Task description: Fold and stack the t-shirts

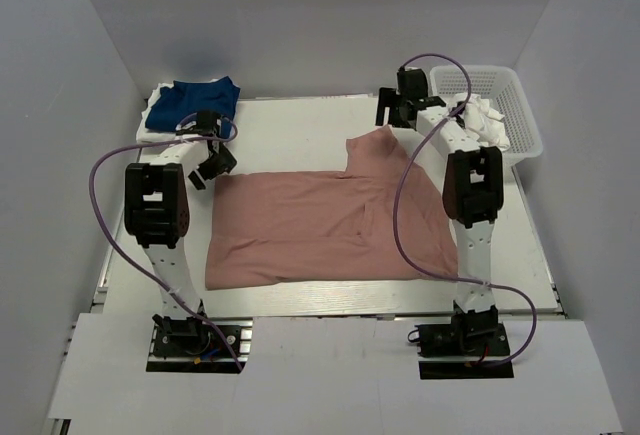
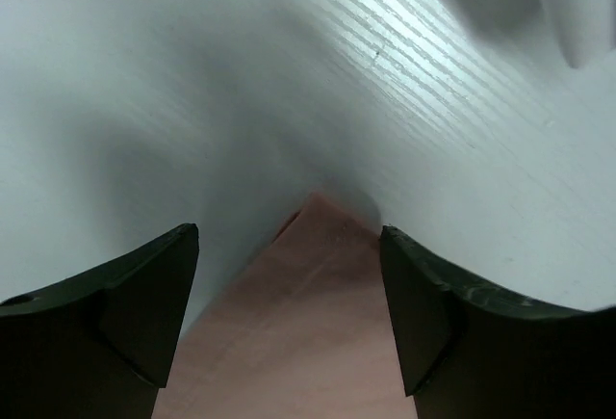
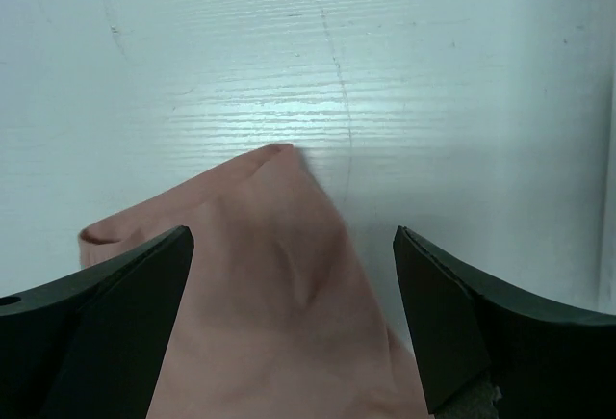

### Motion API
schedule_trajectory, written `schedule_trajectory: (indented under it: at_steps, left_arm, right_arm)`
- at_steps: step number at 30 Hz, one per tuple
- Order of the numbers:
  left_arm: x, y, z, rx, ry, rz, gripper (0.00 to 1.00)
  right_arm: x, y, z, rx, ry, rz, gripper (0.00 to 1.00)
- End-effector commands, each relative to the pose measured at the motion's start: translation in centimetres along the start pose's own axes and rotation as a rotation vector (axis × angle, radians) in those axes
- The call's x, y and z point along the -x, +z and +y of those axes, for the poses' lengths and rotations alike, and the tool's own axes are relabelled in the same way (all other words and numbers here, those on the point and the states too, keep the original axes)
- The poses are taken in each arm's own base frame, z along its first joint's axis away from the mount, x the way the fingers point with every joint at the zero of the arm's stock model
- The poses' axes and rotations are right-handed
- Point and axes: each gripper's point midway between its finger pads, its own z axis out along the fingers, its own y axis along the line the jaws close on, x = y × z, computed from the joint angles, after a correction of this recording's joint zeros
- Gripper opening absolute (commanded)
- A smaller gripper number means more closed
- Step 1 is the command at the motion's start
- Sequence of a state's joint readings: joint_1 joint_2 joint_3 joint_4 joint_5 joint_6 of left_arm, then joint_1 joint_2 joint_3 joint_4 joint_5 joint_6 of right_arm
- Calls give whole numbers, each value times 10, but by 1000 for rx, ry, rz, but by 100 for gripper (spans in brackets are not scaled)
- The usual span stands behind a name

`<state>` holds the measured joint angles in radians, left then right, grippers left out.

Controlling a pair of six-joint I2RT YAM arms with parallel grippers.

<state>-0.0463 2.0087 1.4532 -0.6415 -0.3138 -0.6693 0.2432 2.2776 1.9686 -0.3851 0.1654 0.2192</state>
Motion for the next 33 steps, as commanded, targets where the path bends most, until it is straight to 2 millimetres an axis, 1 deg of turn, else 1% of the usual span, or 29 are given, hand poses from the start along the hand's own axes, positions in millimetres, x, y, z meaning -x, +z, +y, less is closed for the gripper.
schedule_trajectory:
  at_steps: [1, 2, 3, 4, 5, 7, 9, 10, 11, 12, 13, 14, 15, 16, 17, 18, 21, 22, 23, 24, 25, 26, 27, 28, 29, 30, 31, 32, 33]
  left_arm:
    - [22, -4, -10, -40, -19, -48, 85]
    - [18, 2, -9, -32, -15, -37, 76]
    - [18, 2, -13, -50, -17, -34, 71]
    - [13, 6, -13, -51, -13, -19, 67]
    - [7, 11, -14, -58, -10, -2, 60]
    - [0, 16, -16, -69, -7, 20, 51]
    - [-9, 20, -14, -62, 1, 49, 39]
    - [-13, 22, -11, -56, 4, 58, 36]
    - [-13, 22, -11, -55, 4, 58, 30]
    - [-19, 23, -9, -55, 7, 73, 20]
    - [-24, 25, -6, -47, 11, 83, 16]
    - [-24, 25, -6, -47, 11, 83, 12]
    - [-28, 26, -4, -41, 13, 91, 10]
    - [-25, 23, -4, -47, 20, 84, 3]
    - [-25, 23, -4, -47, 20, 84, 1]
    - [-23, 20, -5, -52, 18, 77, 0]
    - [-26, 19, -2, -41, 23, 91, 0]
    - [-26, 19, -2, -42, 32, 91, 0]
    - [-22, 18, -4, -48, 29, 83, 0]
    - [-20, 15, -5, -53, 27, 76, 0]
    - [-21, 15, -3, -48, 29, 83, 0]
    - [-17, 10, -5, -53, 27, 76, 0]
    - [-15, 10, -3, -44, 27, 68, 0]
    - [-13, 6, -1, -37, 26, 59, 0]
    - [-7, -1, -2, -48, 21, 44, 0]
    - [-4, -6, -3, -57, 17, 34, 0]
    - [-4, -8, 0, -48, 16, 25, 0]
    - [-7, -12, -1, -53, 24, 24, 0]
    - [3, -24, -1, -53, 21, -21, 0]
  right_arm:
    - [14, 10, 0, 25, -73, -36, 90]
    - [23, 14, -1, 22, -73, -78, 90]
    - [21, 16, -4, 14, -71, -75, 90]
    - [15, 24, -5, 11, -70, -66, 90]
    - [19, 27, -6, 17, -65, -83, 90]
    - [15, 35, -3, 36, -65, -76, 90]
    - [8, 43, -3, 44, -63, -54, 90]
    - [8, 45, -2, 45, -64, -54, 90]
    - [7, 51, -3, 45, -61, -51, 90]
    - [5, 53, 0, 49, -59, -47, 90]
    - [6, 55, -1, 47, -57, -50, 90]
    - [0, 64, -1, 46, -56, -40, 90]
    - [1, 64, 1, 52, -57, -41, 90]
    - [2, 66, 2, 59, -53, -42, 90]
    - [-5, 70, 3, 64, -56, -18, 90]
    - [-9, 71, 4, 80, -56, -7, 88]
    - [-21, 68, 14, 119, -61, 32, 45]
    - [-18, 60, 27, 186, -58, 31, 28]
    - [-23, 61, 29, 203, -55, 36, 0]
    - [-14, 45, 32, 220, -61, 12, 0]
    - [-5, 41, 33, 231, -75, -28, 0]
    - [-7, 37, 36, 250, -82, -33, 0]
    - [9, 18, 38, 259, -104, -71, 0]
    - [11, 12, 36, 260, -119, -80, 0]
    - [13, 6, 41, 277, -136, -86, 0]
    - [17, -15, 39, 286, -157, -98, 0]
    - [18, -20, 39, 288, -163, -107, 0]
    - [32, -38, 44, 295, -178, -152, 0]
    - [31, -44, 42, 292, -200, -158, 0]
